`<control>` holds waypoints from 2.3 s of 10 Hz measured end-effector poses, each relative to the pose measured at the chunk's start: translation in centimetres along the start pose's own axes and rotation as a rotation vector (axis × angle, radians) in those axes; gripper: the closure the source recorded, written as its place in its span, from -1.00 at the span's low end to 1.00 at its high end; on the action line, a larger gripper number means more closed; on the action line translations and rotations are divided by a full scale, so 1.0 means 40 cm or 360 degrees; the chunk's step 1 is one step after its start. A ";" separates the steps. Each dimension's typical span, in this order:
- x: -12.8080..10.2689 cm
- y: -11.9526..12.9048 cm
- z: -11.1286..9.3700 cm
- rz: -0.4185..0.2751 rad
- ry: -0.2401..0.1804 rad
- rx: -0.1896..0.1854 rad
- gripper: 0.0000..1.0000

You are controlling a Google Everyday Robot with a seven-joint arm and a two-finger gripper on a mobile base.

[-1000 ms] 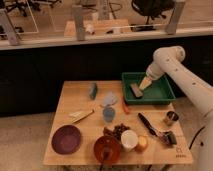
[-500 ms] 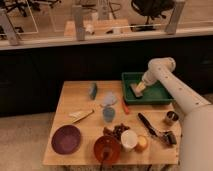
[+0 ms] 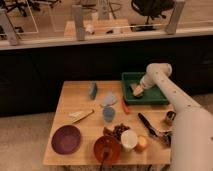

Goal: Place eraser in purple bowl

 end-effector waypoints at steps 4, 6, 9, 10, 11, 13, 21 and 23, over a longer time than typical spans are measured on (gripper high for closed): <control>0.004 0.021 0.047 0.0013 0.0042 -0.0034 -0.47; 0.002 0.026 0.051 -0.0001 0.0046 -0.0046 -0.07; 0.003 0.024 0.043 -0.0015 0.0044 -0.0051 0.54; 0.006 0.025 0.041 -0.0015 0.0045 -0.0054 0.71; 0.011 0.023 0.037 -0.0013 0.0043 -0.0052 0.79; 0.024 -0.001 0.001 0.0023 0.0012 -0.0028 0.79; -0.076 0.059 -0.279 -0.0335 -0.0138 0.0049 0.79; -0.122 0.136 -0.300 -0.0531 -0.0196 -0.0001 0.79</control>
